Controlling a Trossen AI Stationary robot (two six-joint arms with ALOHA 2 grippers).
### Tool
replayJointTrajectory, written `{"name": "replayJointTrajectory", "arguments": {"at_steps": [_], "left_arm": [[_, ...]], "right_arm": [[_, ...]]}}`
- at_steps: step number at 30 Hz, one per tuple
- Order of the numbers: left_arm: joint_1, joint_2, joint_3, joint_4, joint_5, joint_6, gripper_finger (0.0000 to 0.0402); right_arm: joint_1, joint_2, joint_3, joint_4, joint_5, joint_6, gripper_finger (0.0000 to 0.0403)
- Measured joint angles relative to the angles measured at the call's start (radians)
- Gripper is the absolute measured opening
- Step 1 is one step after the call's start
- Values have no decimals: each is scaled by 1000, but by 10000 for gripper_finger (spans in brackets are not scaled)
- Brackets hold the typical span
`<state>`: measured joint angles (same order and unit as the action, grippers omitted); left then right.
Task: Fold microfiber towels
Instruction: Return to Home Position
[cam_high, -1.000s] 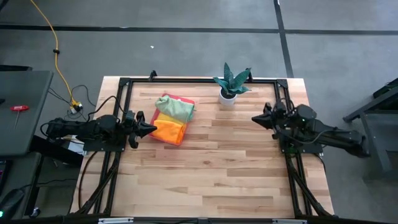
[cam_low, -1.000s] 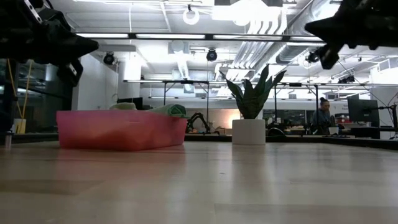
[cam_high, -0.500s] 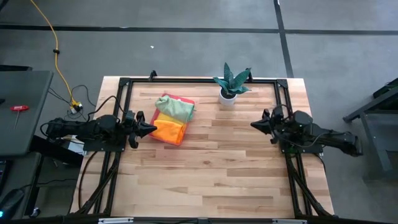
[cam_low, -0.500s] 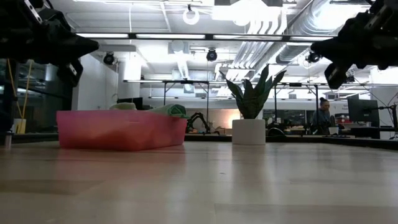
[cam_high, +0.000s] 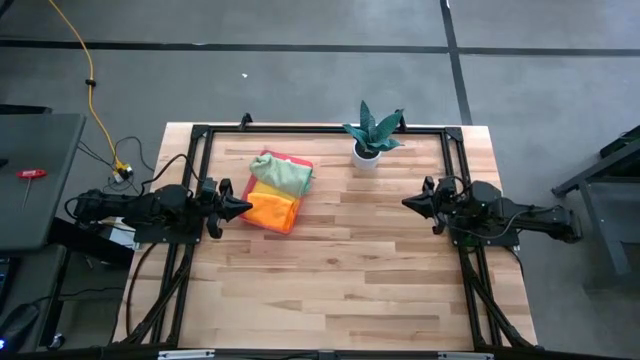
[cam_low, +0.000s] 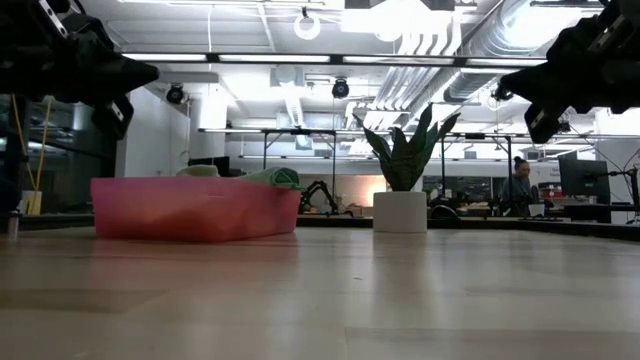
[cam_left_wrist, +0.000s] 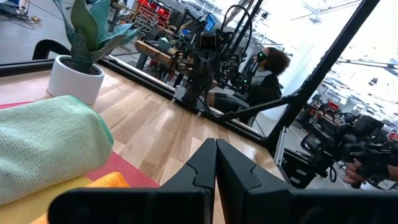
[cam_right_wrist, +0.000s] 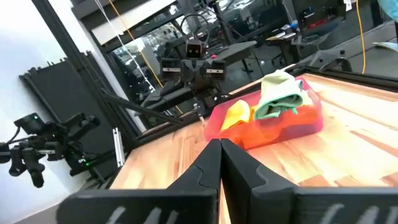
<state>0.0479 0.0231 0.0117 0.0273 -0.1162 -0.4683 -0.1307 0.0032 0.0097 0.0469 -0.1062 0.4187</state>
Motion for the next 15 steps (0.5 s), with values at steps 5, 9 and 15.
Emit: {"name": "replayJointTrajectory", "arguments": {"at_steps": [5, 9, 15], "left_arm": [[0, 0, 0, 0, 0, 0, 1], [0, 0, 0, 0, 1, 0, 1], [0, 0, 0, 0, 2, 0, 1]], "right_arm": [[0, 3, 0, -17, 0, -22, 0], [0, 3, 0, -21, 27, -45, 0], [0, 4, 0, -22, 35, -60, 0]]}}
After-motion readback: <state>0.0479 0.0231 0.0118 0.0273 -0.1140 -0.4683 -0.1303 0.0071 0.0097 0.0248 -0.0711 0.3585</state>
